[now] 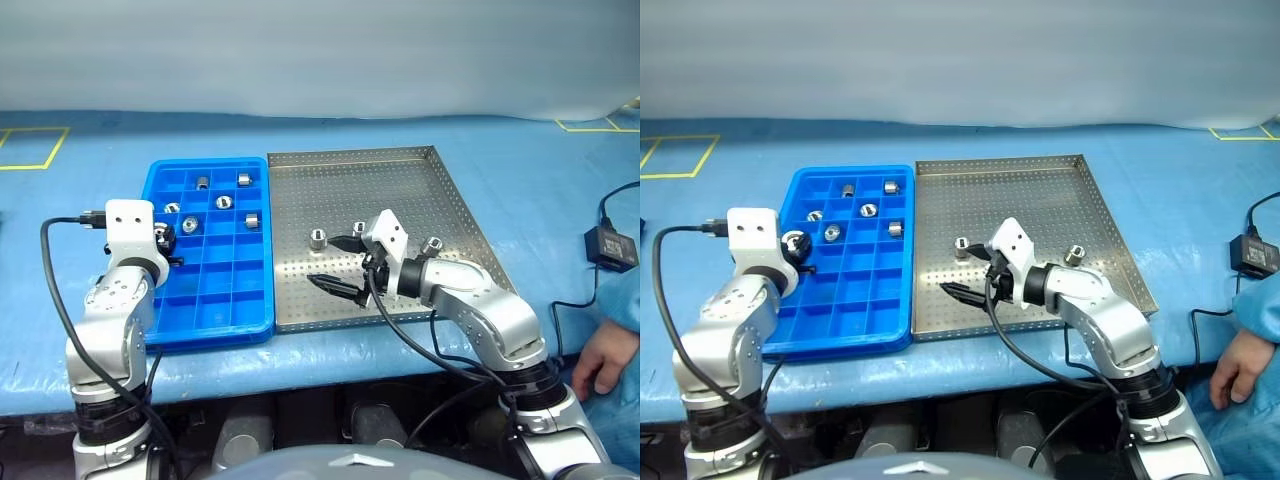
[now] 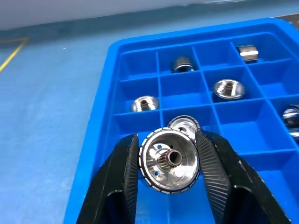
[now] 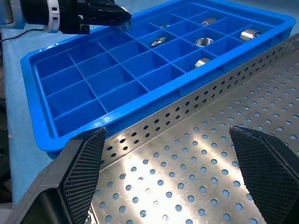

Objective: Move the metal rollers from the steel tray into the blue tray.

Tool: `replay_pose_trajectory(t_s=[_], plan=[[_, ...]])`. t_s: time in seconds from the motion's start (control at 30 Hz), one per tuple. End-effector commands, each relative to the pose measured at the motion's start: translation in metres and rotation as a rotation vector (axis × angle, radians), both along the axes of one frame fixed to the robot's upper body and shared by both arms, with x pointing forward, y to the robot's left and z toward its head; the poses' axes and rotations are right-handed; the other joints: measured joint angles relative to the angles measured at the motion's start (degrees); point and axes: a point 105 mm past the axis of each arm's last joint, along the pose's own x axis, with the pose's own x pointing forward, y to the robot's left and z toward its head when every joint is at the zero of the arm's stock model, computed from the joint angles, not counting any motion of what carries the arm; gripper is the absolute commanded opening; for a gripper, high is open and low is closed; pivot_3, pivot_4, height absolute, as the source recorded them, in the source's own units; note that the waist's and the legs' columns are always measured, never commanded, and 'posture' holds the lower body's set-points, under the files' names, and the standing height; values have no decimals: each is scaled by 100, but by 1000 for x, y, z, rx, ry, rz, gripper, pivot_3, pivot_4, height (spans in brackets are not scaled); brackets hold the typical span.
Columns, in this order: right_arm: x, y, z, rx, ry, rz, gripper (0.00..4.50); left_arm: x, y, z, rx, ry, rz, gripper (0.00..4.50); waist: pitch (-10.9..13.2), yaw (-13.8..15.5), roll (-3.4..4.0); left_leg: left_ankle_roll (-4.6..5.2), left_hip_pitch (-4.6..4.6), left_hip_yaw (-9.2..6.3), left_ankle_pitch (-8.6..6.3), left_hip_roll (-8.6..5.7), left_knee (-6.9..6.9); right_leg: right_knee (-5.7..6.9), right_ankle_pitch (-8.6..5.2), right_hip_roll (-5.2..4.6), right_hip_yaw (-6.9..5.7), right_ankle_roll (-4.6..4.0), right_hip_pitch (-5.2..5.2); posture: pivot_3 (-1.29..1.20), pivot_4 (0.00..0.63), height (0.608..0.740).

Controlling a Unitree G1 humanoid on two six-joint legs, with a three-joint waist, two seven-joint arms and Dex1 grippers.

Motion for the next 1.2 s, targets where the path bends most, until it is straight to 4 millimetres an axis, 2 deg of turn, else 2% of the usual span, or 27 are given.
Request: replay_pose_trajectory(t_s=[0.03, 0.2, 0.33, 0.43, 0.53, 0.6, 0.63, 0.7, 0.8, 0.93, 1.07, 1.2], plan=[[3, 0, 9, 10, -45, -18, 4500, -1, 12, 7, 36, -40, 80, 1601, 0, -1, 0, 0, -1, 0, 0, 0, 0, 0, 0, 0, 0, 0, 0, 53, 150, 740], [7, -4, 8, 0, -41, -56, 4500, -4, 13, 1, 31, -30, 101, 1601, 0, -1, 0, 0, -5, -1, 0, 0, 0, -1, 1, -3, 0, -1, -2, 41, 150, 740], [9, -5, 9, -2, -45, -72, 4500, -4, 11, -1, 14, -37, 102, 2891, 0, -3, 0, 0, -4, -1, 0, 0, 0, -1, 1, -3, 0, -1, -2, 43, 150, 740], [11, -5, 9, -2, -48, -75, 4500, 4, -4, 19, -80, -180, 33, 3863, 0, 4, -1, 0, -4, 0, 0, 1, 2, -1, 1, -4, 0, -1, -1, 43, 150, 740], [12, -5, 10, -1, -54, -81, 4500, 11, -30, 42, -212, -330, -105, 3863, 0, 14, -2, 0, -10, -2, 0, 20, 8, -2, 2, -7, -4, -1, 0, 41, 150, 740], [13, -6, 12, 2, -59, -89, 4500, 15, -55, 54, -249, -368, -263, 3863, 0, 4, -2, 1, -11, 0, -1, 16, 10, -2, 2, -6, -3, -1, 0, 37, 150, 740], [13, -7, 12, 2, -61, -92, 4500, 16, -74, 57, -244, -353, -390, 3863, 0, 0, -2, 2, -11, 1, -1, 9, 10, -3, 3, -5, -2, -1, 0, 33, 150, 740], [12, -7, 12, -4, -63, -96, 4500, 16, -106, 57, -208, -292, -608, 3863, 0, -13, -1, 2, -11, -1, -1, -3, 10, 0, 2, -2, -2, -2, -3, 21, 150, 740], [8, -7, 8, -24, -66, -90, 4500, 15, -146, 46, -117, -158, -907, 3863, 0, -31, -1, 2, -10, -1, -1, -3, 10, 1, 2, 0, -2, -2, -2, -6, 150, 740], [3, -9, 6, -28, -76, -109, 4500, 32, -163, 22, -19, 3, -1038, 3863, -1, -119, 0, 3, -8, 4, -1, -7, 11, -4, 1, -2, 3, 1, -1, -63, 150, 740], [-3, -15, -1, -50, -78, -150, 4500, 52, -172, 1, 43, 141, -1036, 3863, 0, -251, 1, 4, -14, 2, -2, -8, 11, -3, -2, 0, 2, 5, -6, -123, 150, 740], [-8, -20, -3, -46, -73, -188, 4500, 64, -173, -16, 37, 204, -1011, 3863, 0, -416, 2, 10, -17, 2, -6, -8, 9, -3, -1, -1, 6, 5, -10, -170, 150, 740]])
